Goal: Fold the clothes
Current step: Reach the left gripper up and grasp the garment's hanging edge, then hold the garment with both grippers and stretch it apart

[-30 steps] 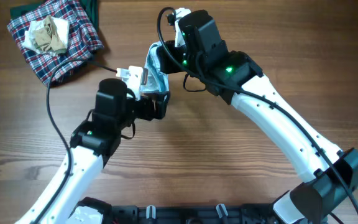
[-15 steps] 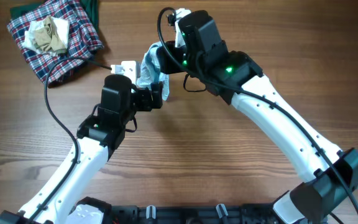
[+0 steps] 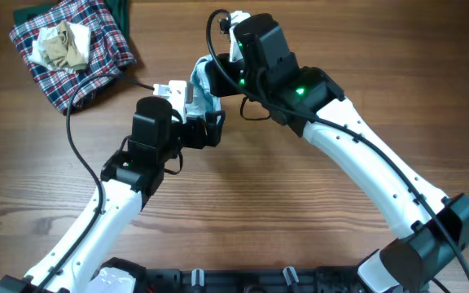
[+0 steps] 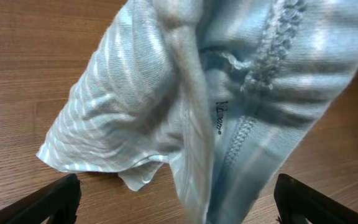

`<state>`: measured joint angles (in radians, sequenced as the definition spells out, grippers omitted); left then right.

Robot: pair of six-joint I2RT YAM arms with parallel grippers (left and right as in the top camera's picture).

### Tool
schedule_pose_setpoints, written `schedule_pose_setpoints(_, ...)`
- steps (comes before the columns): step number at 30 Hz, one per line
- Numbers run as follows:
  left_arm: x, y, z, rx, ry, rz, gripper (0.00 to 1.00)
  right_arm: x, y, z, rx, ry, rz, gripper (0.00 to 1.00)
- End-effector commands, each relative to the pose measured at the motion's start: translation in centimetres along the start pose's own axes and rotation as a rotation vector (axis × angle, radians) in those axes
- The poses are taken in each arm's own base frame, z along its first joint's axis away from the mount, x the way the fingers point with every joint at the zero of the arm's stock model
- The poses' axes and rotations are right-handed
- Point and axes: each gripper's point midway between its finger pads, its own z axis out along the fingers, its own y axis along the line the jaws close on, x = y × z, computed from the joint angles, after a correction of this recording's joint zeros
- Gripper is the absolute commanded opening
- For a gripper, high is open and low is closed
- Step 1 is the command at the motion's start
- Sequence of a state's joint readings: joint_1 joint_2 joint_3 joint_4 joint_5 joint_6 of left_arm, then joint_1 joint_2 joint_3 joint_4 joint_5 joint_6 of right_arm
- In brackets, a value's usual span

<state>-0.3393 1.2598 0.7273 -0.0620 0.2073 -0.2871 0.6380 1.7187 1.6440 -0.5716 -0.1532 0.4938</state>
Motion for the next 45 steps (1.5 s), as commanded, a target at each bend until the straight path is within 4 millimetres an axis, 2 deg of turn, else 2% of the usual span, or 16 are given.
schedule_pose_setpoints(1, -0.8, -0.5, 0.0, 0.014, -0.017, 0.0, 0.96, -0.5, 0.1, 0.1, -0.01, -0.009, 0.018, 0.05)
schedule_pose_setpoints(4, -0.3, -0.3, 0.4, 0.008, 0.002, -0.007, 0.69, -0.6, 0.2, 0.1, -0.014, -0.009, 0.031, 0.04)
schedule_pose_setpoints(7, 0.1, 0.0, 0.8, 0.002, 0.017, -0.014, 0.35, -0.6, 0.2, 0.1, -0.014, -0.009, 0.031, 0.04)
schedule_pose_setpoints(9, -0.1, -0.1, 0.8, 0.005, 0.009, -0.013, 0.24, -0.6, 0.2, 0.1, -0.014, -0.009, 0.031, 0.04)
schedule_pose_setpoints(14, -0.5, -0.3, 0.8, 0.012, -0.008, -0.008, 0.04, -0.6, 0.2, 0.1, -0.014, -0.009, 0.031, 0.04)
schedule_pose_setpoints(21, -0.7, -0.3, 0.8, 0.013, -0.012, -0.007, 0.04, -0.6, 0.1, 0.1, -0.012, -0.01, 0.011, 0.04)
schedule_pose_setpoints(25, -1.6, -0.7, -0.2, 0.018, -0.05, 0.015, 0.04, -1.3, -1.5, -0.1, 0.027, -0.027, 0.02, 0.04)
schedule_pose_setpoints(29, -3.4, -1.4, -2.5, 0.016, -0.125, 0.051, 0.04, -2.5, -3.8, -0.8, 0.063, -0.049, 0.031, 0.04)
schedule_pose_setpoints(32, -4.4, -2.1, -4.5, 0.027, -0.171, 0.06, 0.04, -3.2, -4.6, -2.1, 0.079, -0.067, 0.041, 0.04)
schedule_pose_setpoints(37, -5.5, -3.2, -7.0, 0.052, -0.232, 0.073, 0.04, -3.2, -5.5, -4.3, 0.158, -0.081, 0.027, 0.04)
schedule_pose_setpoints(45, -5.3, -6.4, -10.9, 0.135, -0.28, 0.116, 0.04, -2.8, -4.3, -9.7, 0.159, -0.098, 0.02, 0.04)
